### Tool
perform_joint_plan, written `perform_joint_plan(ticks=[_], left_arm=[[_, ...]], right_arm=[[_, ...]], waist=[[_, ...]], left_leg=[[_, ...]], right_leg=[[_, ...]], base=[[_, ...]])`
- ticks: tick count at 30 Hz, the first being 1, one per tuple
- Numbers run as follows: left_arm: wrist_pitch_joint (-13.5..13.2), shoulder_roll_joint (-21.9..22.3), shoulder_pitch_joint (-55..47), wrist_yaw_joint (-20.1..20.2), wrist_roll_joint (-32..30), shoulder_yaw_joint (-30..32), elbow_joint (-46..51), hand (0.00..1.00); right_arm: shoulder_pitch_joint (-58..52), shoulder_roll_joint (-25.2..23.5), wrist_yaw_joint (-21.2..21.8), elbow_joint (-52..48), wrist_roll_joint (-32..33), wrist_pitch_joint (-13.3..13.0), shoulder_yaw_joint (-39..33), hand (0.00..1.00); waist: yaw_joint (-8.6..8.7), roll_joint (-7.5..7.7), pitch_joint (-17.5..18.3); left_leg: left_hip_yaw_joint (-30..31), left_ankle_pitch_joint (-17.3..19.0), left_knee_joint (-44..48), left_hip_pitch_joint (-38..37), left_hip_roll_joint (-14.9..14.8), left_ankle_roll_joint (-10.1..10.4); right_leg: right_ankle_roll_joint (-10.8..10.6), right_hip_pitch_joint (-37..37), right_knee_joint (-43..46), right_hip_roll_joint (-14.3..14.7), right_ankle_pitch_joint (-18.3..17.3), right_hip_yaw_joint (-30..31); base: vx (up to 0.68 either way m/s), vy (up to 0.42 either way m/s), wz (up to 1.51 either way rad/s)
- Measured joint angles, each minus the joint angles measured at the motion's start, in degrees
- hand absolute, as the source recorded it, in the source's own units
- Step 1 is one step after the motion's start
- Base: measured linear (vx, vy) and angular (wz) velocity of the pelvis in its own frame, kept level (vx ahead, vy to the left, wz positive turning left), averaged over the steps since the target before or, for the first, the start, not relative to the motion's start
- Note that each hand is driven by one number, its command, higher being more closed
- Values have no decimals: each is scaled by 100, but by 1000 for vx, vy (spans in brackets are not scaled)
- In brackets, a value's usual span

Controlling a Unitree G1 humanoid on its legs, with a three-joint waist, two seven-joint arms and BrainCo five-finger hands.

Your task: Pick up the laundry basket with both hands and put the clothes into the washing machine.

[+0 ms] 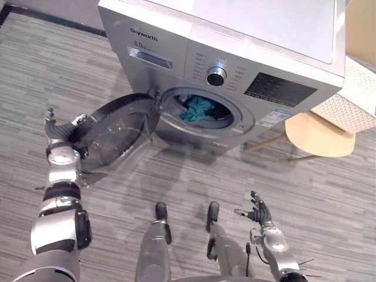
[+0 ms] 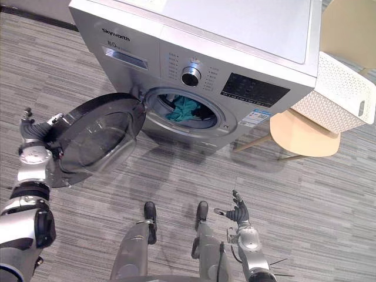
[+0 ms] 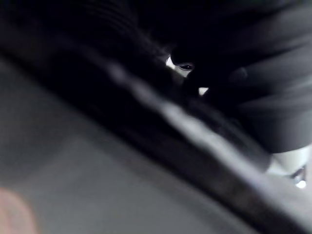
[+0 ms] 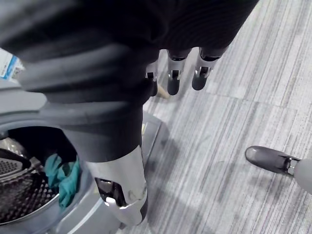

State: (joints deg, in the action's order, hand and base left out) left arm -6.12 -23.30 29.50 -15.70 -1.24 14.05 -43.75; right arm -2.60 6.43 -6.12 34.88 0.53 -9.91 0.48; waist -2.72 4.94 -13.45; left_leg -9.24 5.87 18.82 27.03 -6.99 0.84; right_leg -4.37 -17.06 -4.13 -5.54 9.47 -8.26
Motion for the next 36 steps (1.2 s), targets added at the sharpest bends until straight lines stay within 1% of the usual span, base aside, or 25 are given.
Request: perform_joint_plan(ticks=[1,2,3,5,6,7,8,10,12,13,14,15,16,17,18,20,22,23,25,26,27,30,32,35,36], left_arm=[[-44,259,-445,0,105,-467,556,0],[-103,535,-920,18,208,-989,1147,0],[-138,672,-1133,59,312,-1249,1372,0],[-164,1231,-1764,312,711,-2339,1744,0],[-195,1407,-1821,287,797,-2476,1756,0],[-131,1611,-1829,386,892,-2731,1793,0],[-69,1684,-1824,520,975,-3106,1854,0],[-35,1695,-1696,757,1034,-3631,1856,0],[-2,1844,-1354,815,1082,-3898,1852,0],[8,1928,-1045,798,1097,-3941,1804,0],[-12,2081,-309,764,1194,-3891,1409,0],[-22,2120,18,734,1198,-3814,1173,0],[-53,2115,541,649,1197,-3616,724,0],[-41,2082,1461,442,1180,-3114,-183,0],[-32,2040,1637,398,1172,-3006,-366,0],[118,1378,2860,180,1119,-2578,-1360,0],[225,1052,3023,186,1050,-2691,-1462,0],[245,986,3022,167,1015,-2684,-1454,0],[261,846,3021,161,998,-2683,-1297,0],[301,885,3011,158,947,-2690,-1206,0],[304,927,2983,153,945,-2690,-1122,0],[283,1071,2417,30,831,-2698,-89,0],[105,1152,1758,-47,755,-2730,791,0],[-222,1585,63,-91,759,-2832,2142,0],[-333,1666,-625,-84,790,-2876,2487,0]], right_arm=[[4,2,-7,70,-17,12,-2,0],[27,10,-13,141,-49,24,-8,0],[42,9,-13,178,-60,27,-9,0],[67,8,-3,220,-96,48,-8,0],[70,8,0,228,-101,49,-8,0],[81,6,10,261,-106,65,-2,0],[106,3,19,264,-108,132,17,0],[123,17,18,258,-105,138,23,0],[186,53,16,260,-105,142,121,0],[254,90,18,260,-105,143,192,0],[397,151,10,258,-104,145,247,0],[475,188,10,258,-103,146,261,0],[606,259,7,252,-99,144,273,0],[838,387,-5,206,-83,142,280,0],[878,410,-4,175,-80,140,280,0],[1007,543,-19,-221,-37,126,260,0],[843,539,-51,-508,2,120,200,0],[723,510,-124,-726,14,119,186,0],[461,403,-160,-1148,12,68,209,0],[267,347,-208,-1364,10,-18,212,0],[192,327,-240,-1440,10,-58,216,0],[-4,206,-272,-1701,7,-111,223,0],[-66,116,-303,-1733,1,-110,227,0],[-412,-26,-385,-1771,-15,-105,207,0],[-514,-59,-384,-1751,-19,-101,204,0]], waist=[[20,-17,6],[20,-68,35],[19,-79,46],[46,-124,89],[52,-126,92],[73,-132,106],[189,-153,166],[302,-198,236],[438,-232,248],[544,-250,238],[665,-273,226],[720,-295,212],[831,-320,185],[966,-347,70],[1001,-345,33],[1168,-289,-271],[1131,-281,-363],[1105,-251,-468],[1086,-249,-478],[988,-250,-478],[949,-250,-478],[813,-251,-478],[790,-255,-476],[489,-270,-448],[454,-284,-343]], left_leg=[[79,-41,-40,-53,109,-11],[137,-91,-126,-93,156,-11],[146,-97,-177,-132,199,-5],[138,-170,-356,-295,307,-33],[129,-182,-419,-342,321,-36],[111,-207,-511,-431,347,-24],[106,-239,-587,-479,411,-28],[-19,-258,-693,-567,413,-24],[-226,-257,-697,-607,409,-24],[-323,-258,-699,-600,408,-29],[-561,-271,-663,-544,400,-73],[-674,-261,-646,-517,388,-87],[-833,-236,-602,-442,369,-122],[-1065,-188,-505,-299,296,-185],[-1110,-169,-468,-262,289,-197],[-1330,-30,-136,94,138,-204],[-1372,57,136,419,-29,-159],[-1318,98,299,561,-150,-113],[-1240,133,493,789,-319,-70],[-1200,143,523,810,-377,-55],[-1185,145,524,798,-394,-50],[-992,123,463,661,-404,-20],[-850,88,307,448,-368,24],[-658,5,-196,-323,-223,122],[-565,-49,-411,-520,-150,168]], right_leg=[[-80,100,9,-83,-145,-81],[-85,127,39,-113,-158,-137],[-115,132,77,-137,-200,-147],[-141,139,267,-242,-310,-152],[-158,139,322,-268,-348,-132],[-122,142,410,-305,-408,-119],[-125,139,450,-340,-442,-121],[-124,98,481,-371,-445,-44],[-137,-6,503,-387,-431,159],[-147,-85,506,-386,-390,269],[-205,-278,494,-366,-267,549],[-194,-358,479,-356,-208,660],[-201,-472,415,-347,-110,820],[-186,-646,234,-321,105,1072],[-177,-670,187,-315,151,1125],[-171,-937,-60,-247,380,1407],[-124,-1154,-143,-164,457,1475],[-115,-1215,-143,-78,464,1442],[-90,-1308,-143,37,483,1325],[-88,-1297,-142,84,506,1285],[-82,-1274,-140,98,505,1265],[-25,-1062,-96,140,425,1060],[9,-851,8,138,278,889],[16,-363,414,86,-215,658],[9,-261,582,50,-401,559]], base=[[-33,-8,44],[-40,-2,41],[-59,17,25],[-50,44,12],[-42,53,4],[-45,77,5],[-23,57,4],[4,38,-16],[14,32,-45],[-3,39,-82],[-16,29,-81],[-26,18,-89],[-43,-23,-89],[-40,-26,-78],[-62,-43,-81],[-90,-54,-60],[-96,-86,-31],[-86,-110,-10],[-38,-115,7],[7,-93,8],[37,-79,9],[60,-71,26],[60,-60,37],[108,-63,40],[119,-32,61]])
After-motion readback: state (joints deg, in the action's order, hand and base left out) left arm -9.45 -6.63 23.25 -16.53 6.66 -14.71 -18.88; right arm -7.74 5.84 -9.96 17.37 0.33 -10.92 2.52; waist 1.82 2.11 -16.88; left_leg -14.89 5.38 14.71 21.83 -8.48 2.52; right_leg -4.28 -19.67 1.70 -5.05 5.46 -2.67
